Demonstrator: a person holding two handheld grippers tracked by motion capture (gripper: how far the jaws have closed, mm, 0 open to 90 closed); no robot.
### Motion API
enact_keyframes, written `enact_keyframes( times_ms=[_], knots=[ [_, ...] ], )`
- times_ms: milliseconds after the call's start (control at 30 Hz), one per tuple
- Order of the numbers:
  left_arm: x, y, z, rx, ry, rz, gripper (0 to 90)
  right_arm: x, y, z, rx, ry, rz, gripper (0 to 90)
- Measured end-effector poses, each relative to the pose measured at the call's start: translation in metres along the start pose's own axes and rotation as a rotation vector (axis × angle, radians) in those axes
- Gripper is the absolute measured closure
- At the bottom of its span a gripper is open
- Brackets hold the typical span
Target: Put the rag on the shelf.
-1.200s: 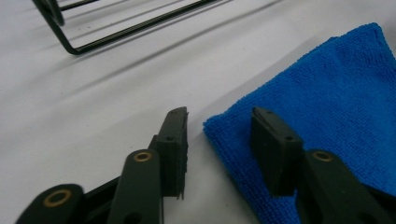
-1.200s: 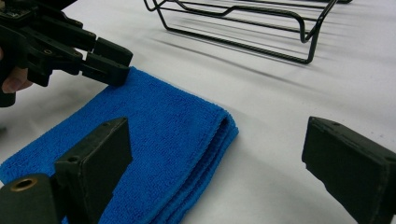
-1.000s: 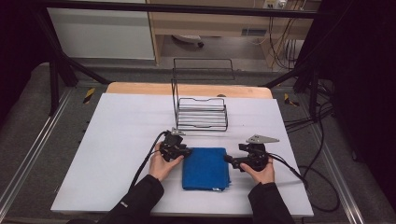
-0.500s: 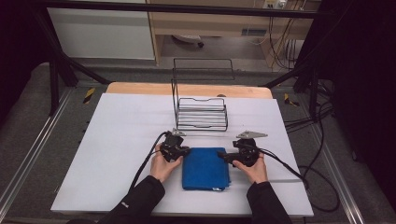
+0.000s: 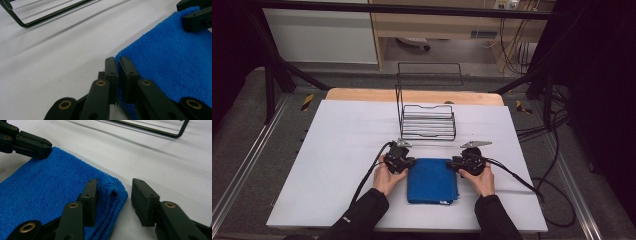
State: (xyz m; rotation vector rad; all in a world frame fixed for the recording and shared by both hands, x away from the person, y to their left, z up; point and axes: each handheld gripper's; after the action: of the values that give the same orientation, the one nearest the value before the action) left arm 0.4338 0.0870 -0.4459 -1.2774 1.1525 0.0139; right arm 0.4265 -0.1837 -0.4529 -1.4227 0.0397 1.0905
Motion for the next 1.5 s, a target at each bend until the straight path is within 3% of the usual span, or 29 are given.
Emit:
enact_keyframes(
  times_ms=[300, 533, 667, 867, 1233, 1500],
  knots=[
    [0.0, 0.002, 0.001, 0.015, 0.012, -0.018, 84.3, 0.002, 0.0, 0.002, 0.057, -0.061, 0.039, 80.7],
    [-0.003, 0.003, 0.008, -0.016, 0.059, -0.039, 86.3, 0.0, -0.001, 0.002, 0.088, -0.063, 0.032, 83.8],
    [-0.014, 0.002, 0.009, -0.021, 0.076, -0.09, 86.4, -0.006, -0.004, 0.004, 0.102, -0.071, -0.001, 83.9],
    [-0.032, 0.001, 0.007, -0.002, 0.082, -0.145, 86.4, -0.018, -0.011, 0.015, 0.068, -0.077, -0.054, 83.9],
    [-0.051, 0.002, 0.0, 0.028, 0.112, -0.217, 86.2, -0.035, -0.012, 0.021, 0.056, -0.097, -0.121, 83.9],
    [-0.066, -0.002, -0.005, 0.051, 0.106, -0.261, 86.2, -0.049, -0.015, 0.029, 0.023, -0.11, -0.173, 83.8]
  ],
)
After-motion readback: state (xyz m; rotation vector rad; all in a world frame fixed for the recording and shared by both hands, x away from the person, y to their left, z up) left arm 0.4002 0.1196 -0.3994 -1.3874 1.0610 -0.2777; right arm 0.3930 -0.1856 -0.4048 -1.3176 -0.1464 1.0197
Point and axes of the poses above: each handheld gripper's, and its own axes: x roughly forward along the jaws, y roughly out of its underside, z roughly to its left, and after that the axes turned 5 degrees about -z, right-handed
